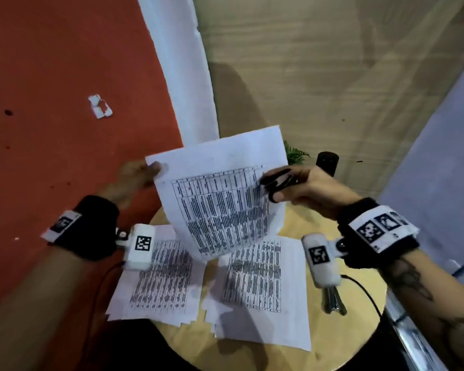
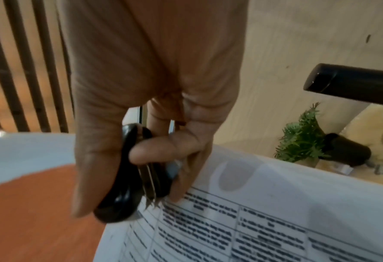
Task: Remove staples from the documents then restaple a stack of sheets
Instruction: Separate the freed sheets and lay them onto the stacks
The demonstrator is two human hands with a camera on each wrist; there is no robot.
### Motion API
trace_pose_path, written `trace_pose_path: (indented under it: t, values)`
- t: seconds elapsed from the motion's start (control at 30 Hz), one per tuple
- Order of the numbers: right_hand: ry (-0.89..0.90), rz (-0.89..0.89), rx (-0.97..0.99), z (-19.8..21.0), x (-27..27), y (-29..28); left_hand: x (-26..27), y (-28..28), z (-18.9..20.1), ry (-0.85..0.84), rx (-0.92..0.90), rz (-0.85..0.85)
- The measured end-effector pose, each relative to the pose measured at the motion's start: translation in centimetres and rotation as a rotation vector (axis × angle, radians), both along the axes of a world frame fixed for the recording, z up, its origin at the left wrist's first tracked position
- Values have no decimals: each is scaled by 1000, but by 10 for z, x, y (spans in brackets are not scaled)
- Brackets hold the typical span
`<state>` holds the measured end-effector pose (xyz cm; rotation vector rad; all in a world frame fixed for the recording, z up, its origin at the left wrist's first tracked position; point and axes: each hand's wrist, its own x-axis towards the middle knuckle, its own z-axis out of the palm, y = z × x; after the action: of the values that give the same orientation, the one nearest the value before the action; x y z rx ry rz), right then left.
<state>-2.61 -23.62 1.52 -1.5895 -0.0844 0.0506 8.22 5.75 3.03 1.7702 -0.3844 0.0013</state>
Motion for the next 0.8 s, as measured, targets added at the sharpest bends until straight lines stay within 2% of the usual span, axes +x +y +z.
trace_pose_path:
  t: [0.07,0.17,0.23,0.3,0.43,0.5,0.7,0.8]
  values:
    - [13,54,116,-1,2,-3,-6,4,-30,230,-209,-49]
    - [70,15,327,-17,12,2,-19,8,-73,360,-180,-169]
    - [144,-17,382,-35,22,11,-16,10,-92,378,-124,-143]
    - [218,-75,354,-58,32,18,-6,15,-106,357,-81,-88]
    - [381,-194,83,-117,30,12,32,49,-135,297,37,130]
    - [483,-246,43,-156,21,5,55,72,-160,353,105,213]
    - [712,-384,69,-252,-13,1,92,122,-255,721,325,270]
    - [817,-384,90,-283,-23,-2,98,132,-290,665,575,407]
